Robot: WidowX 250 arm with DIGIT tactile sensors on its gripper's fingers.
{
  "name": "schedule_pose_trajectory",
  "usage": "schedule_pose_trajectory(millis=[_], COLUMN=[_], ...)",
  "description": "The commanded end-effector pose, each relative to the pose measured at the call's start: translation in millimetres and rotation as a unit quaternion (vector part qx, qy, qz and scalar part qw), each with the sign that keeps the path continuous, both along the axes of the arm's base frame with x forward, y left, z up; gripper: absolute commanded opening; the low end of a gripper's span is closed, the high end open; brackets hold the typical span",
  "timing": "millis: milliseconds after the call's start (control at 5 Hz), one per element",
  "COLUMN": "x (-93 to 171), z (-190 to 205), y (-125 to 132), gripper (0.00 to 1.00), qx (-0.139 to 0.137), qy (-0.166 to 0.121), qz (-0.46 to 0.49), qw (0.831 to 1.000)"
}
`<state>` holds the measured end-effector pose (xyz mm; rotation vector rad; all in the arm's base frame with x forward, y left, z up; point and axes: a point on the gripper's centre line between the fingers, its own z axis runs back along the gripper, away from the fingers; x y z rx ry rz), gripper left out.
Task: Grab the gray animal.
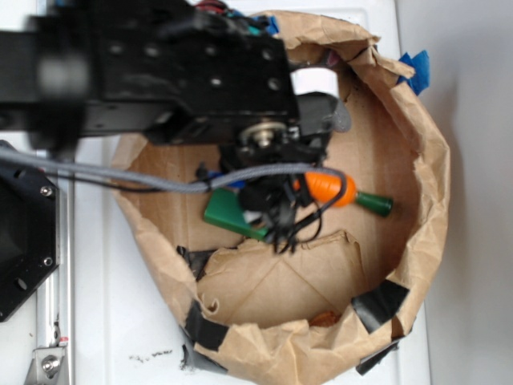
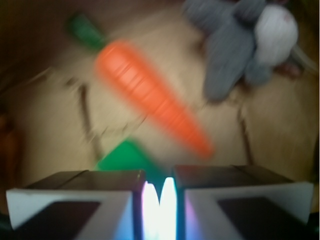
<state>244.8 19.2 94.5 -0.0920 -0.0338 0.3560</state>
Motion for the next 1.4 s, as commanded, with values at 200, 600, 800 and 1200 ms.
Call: schedule_pose_trajectory(millis=[200,600,800,1200], x=[5.5,8.0,10.4,26.0], z=[35.1,10.1,5.0,0.3], y=[1.7,44.1,59.9,77.3], gripper=[0.00,1.00,1.00,1.00], qx=[0.019,0.064,0.076,0.118], qy=[-0.038,-0.047,-0.056,-0.076], qz=[-0.003,0.058,0.078,0.097], qw=[0.999,0.995,0.992,0.985])
